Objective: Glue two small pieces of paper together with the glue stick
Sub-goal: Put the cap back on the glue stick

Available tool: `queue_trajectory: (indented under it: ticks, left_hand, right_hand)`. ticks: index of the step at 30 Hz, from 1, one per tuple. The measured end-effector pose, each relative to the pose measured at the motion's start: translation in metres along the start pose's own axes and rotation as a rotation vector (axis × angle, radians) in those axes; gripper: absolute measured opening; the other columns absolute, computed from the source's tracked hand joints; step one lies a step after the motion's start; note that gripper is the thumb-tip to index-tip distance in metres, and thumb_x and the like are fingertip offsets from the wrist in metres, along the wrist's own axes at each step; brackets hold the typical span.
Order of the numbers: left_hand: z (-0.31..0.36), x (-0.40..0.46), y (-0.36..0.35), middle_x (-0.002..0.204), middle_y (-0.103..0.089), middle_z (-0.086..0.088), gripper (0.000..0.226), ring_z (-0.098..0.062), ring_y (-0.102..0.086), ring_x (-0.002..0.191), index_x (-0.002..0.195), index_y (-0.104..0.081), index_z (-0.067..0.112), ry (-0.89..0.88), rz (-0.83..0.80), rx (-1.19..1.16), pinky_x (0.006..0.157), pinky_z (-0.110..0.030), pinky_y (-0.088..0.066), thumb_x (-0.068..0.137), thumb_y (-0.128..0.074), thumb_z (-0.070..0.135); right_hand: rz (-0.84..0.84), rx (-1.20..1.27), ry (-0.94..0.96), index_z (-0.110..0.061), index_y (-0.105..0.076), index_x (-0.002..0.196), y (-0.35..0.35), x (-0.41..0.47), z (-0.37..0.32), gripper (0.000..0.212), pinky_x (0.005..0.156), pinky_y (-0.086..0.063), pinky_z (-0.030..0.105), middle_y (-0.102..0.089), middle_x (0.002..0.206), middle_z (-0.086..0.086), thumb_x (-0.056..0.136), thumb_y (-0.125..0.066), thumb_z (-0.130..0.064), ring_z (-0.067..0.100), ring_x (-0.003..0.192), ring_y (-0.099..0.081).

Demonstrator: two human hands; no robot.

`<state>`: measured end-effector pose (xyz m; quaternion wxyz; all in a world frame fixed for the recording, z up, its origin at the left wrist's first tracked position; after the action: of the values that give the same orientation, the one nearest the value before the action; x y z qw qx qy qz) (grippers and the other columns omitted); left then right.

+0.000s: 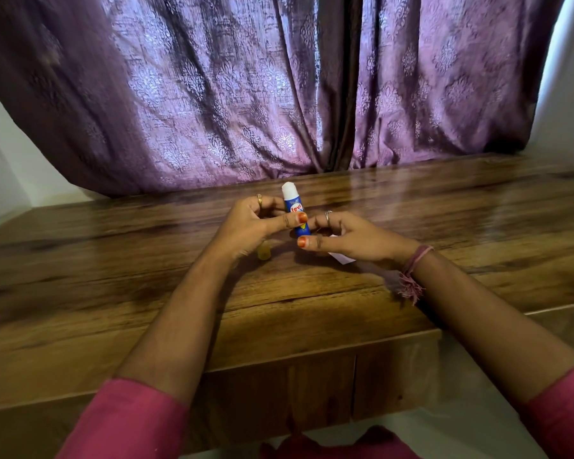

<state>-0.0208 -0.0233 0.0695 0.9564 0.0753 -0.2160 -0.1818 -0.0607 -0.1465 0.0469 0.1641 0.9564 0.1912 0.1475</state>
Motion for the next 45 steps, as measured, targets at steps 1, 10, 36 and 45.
queue_trajectory:
  ticks: [1,10,36,45]
  left_hand:
    - [0.000,0.000,0.001,0.084,-0.074,-0.001,0.029,-0.017,-0.067,0.085,0.079,-0.076,0.027,-0.005,-0.002,0.005,0.087,-0.038,-0.051,0.054,-0.084,0.040]
    - [-0.004,0.002,-0.001,0.083,-0.075,0.000,0.021,-0.018,-0.068,0.085,0.079,-0.076,0.026,-0.009,0.000,0.016,0.088,-0.042,-0.051,0.060,-0.083,0.030]
    - [-0.003,0.000,-0.004,0.077,-0.074,0.005,0.014,-0.008,-0.067,0.076,0.079,-0.073,0.019,-0.003,-0.011,0.016,0.069,-0.020,-0.052,0.070,-0.079,0.011]
    - [-0.001,-0.001,-0.002,0.078,-0.074,0.008,0.015,-0.003,-0.067,0.076,0.082,-0.073,0.020,-0.007,-0.024,0.068,0.069,-0.014,-0.049,0.072,-0.078,0.011]
  right_hand:
    - [-0.006,-0.003,0.011,0.000,-0.063,0.106,0.000,-0.001,-0.002,0.017,0.078,-0.047,0.013,-0.063,0.100,0.007,0.090,-0.058,0.000,0.002,0.084,-0.057]
    - [0.230,-0.107,0.017,-0.006,-0.068,0.083,0.016,0.004,0.001,0.017,0.065,-0.037,0.037,-0.060,0.079,0.029,0.073,-0.080,-0.011,0.025,0.068,-0.045]
    - [0.138,-0.068,-0.005,-0.010,-0.062,0.087,0.004,0.004,0.003,0.014,0.047,-0.038,0.006,-0.058,0.059,-0.012,0.080,-0.073,-0.006,-0.005,0.044,-0.047]
    - [0.143,-0.027,0.033,-0.004,-0.070,0.098,0.007,0.003,0.001,0.016,0.084,-0.047,0.027,-0.067,0.095,0.014,0.082,-0.068,0.000,0.016,0.088,-0.057]
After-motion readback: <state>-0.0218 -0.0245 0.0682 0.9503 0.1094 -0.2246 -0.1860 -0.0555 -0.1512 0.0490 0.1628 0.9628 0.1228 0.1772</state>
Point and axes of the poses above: each hand's wrist, its own x-axis towards the middle knuckle, its own y-axis out of the back of the hand, z = x × y, the point moved 8 cm from there along x, towards the middle knuckle
